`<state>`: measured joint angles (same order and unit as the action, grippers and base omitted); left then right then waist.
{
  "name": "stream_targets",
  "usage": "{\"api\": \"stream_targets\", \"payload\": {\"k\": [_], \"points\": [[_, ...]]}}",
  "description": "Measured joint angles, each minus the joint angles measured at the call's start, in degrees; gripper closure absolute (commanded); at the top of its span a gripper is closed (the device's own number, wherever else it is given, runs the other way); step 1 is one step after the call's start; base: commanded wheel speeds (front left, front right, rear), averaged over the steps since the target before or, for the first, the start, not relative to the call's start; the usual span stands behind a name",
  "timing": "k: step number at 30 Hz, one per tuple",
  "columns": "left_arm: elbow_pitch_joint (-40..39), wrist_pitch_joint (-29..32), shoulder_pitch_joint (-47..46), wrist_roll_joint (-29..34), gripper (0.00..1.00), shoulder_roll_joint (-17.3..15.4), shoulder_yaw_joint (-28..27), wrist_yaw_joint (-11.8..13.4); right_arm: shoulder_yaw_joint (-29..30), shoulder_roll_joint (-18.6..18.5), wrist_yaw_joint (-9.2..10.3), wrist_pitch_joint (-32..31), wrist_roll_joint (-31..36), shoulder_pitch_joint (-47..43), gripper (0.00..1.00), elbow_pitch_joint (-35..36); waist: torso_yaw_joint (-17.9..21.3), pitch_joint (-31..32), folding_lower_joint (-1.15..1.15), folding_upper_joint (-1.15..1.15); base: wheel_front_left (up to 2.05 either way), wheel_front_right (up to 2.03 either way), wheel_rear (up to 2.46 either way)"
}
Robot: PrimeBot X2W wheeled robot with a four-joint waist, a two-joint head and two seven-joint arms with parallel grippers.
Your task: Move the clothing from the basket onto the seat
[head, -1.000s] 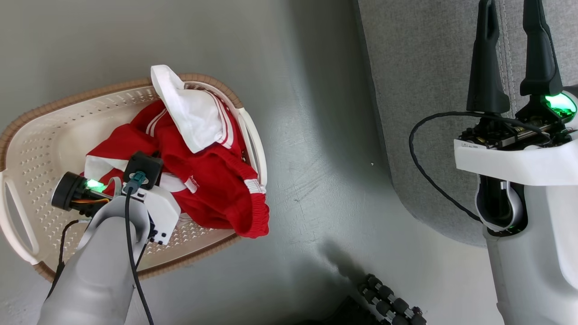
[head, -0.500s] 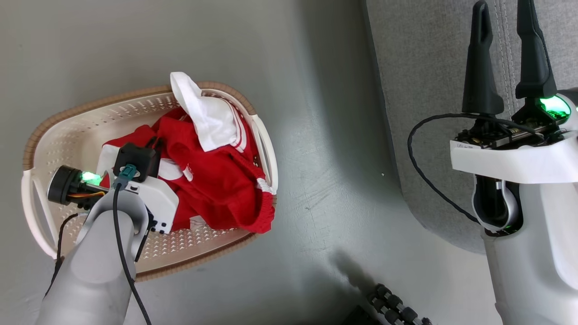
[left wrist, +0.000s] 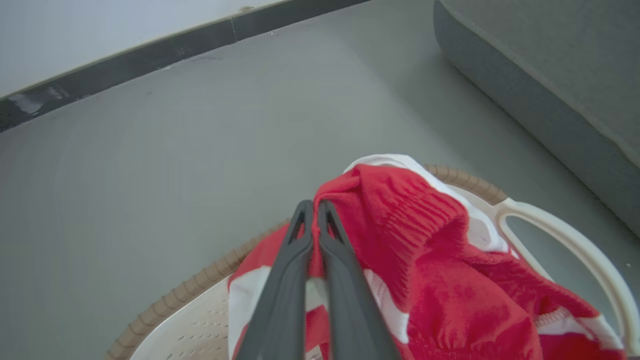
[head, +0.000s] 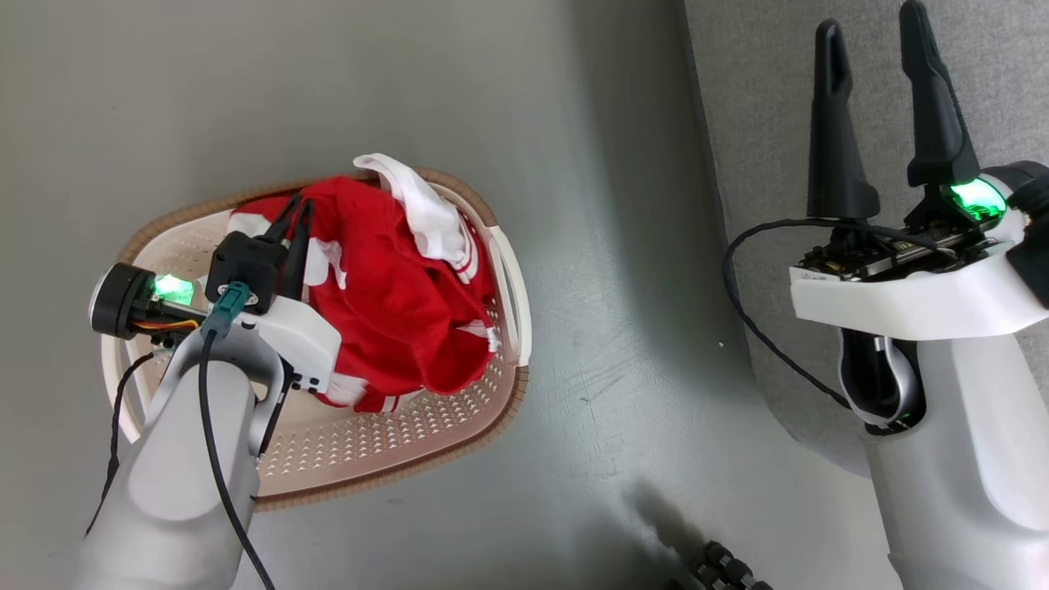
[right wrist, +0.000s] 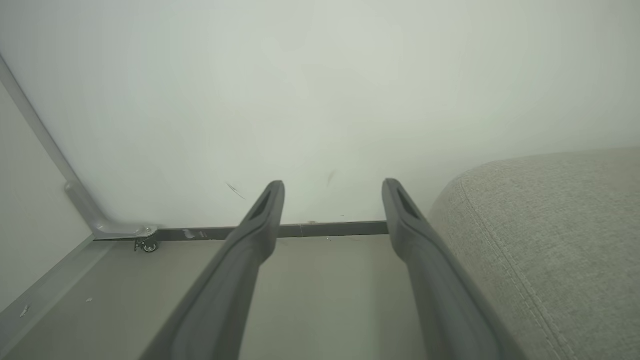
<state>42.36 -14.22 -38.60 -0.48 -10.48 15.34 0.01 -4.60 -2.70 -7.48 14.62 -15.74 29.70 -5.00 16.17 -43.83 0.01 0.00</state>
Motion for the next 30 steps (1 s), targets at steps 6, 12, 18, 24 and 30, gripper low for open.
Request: {"api": "stream_targets", "payload": {"k": [6, 12, 18, 24, 30], "points": [[-5.6, 0.0, 2.8, -0.6, 1.0, 0.5, 0.1, 0.1, -1.0, -0.1, 0.0, 0.0, 1.6, 0.0, 0.0, -0.9, -1.3, 1.6, 0.0, 0.0, 0.0, 0.0, 0.0], [-10.8, 0.0, 5.5, -0.9, 1.0, 0.9, 0.1, 0.6, -2.1, -0.2, 0.0, 0.0, 2.1, 0.0, 0.0, -1.8, -2.6, 3.3, 0.0, 0.0, 0.0, 0.0, 0.0], [-15.3, 0.0, 7.1, -1.2, 1.0, 1.0, -0.1, 0.7, -5.4, -0.3, 0.0, 0.0, 3.2, -0.1, 0.0, -4.6, -3.8, 4.7, 0.0, 0.0, 0.0, 0.0, 0.0], [-19.8, -0.2, 9.2, -1.9, 1.0, 1.1, -0.7, 1.3, -7.3, -2.1, 0.0, 0.0, 4.4, -0.1, 0.0, -6.5, -5.1, 6.7, 0.0, 0.0, 0.0, 0.0, 0.0], [-24.6, -0.2, 10.3, -1.9, 1.0, 1.2, -0.7, 1.5, -10.2, -3.4, 0.0, 0.0, 4.4, -0.1, 0.0, -7.9, -6.3, 8.8, 0.0, 0.0, 0.0, 0.0, 0.0]]}}
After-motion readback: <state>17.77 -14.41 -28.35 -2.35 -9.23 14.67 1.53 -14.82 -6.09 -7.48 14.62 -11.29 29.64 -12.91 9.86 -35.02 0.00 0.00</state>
